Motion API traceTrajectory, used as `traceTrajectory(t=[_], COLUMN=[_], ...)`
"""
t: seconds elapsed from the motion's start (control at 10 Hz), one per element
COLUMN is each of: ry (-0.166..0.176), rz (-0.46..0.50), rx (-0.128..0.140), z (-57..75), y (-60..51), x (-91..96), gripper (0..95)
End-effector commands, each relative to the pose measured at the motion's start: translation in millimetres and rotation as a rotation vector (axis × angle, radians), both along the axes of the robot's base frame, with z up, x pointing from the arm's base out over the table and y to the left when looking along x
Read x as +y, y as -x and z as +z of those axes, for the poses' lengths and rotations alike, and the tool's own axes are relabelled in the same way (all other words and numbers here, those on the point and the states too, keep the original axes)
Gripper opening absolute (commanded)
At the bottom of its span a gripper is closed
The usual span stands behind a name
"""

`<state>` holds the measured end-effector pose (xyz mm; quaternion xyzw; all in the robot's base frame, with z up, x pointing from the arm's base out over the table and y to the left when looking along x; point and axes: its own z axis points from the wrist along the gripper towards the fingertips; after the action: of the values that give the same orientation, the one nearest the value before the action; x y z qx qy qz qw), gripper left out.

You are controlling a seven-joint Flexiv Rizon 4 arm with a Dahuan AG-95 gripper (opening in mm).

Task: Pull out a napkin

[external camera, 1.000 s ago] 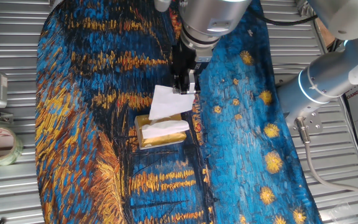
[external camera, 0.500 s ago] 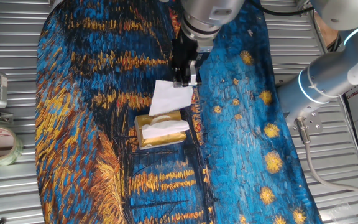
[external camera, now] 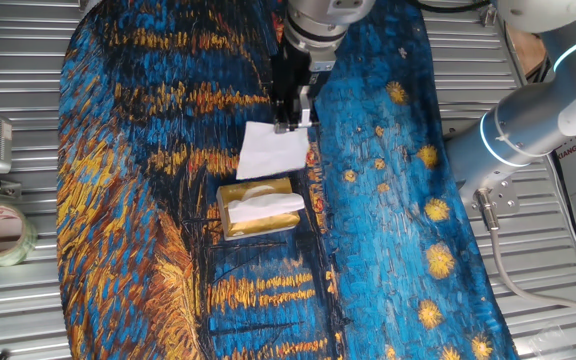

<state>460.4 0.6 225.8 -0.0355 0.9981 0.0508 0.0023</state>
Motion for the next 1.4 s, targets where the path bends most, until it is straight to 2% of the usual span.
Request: traceTrajectory(t=[0.1,0.3,0.5,1.0,1.4], ry=[0.015,0.014,0.003,-0.003,-0.007], rz=[0.000,0.001,0.019,0.036,0.042], rx=[-0.001,-0.008,-0.025,-0.030,-0.032], z=[-1.1,-5.4,-16.9,-22.5,-25.0], y=[-3.5,-6.2,-11.8,-18.9,-20.1], x=[-1.8,-5.3,-12.6,-17.1,-18.3], gripper=[0.0,0.0,0.0,0.0,0.0])
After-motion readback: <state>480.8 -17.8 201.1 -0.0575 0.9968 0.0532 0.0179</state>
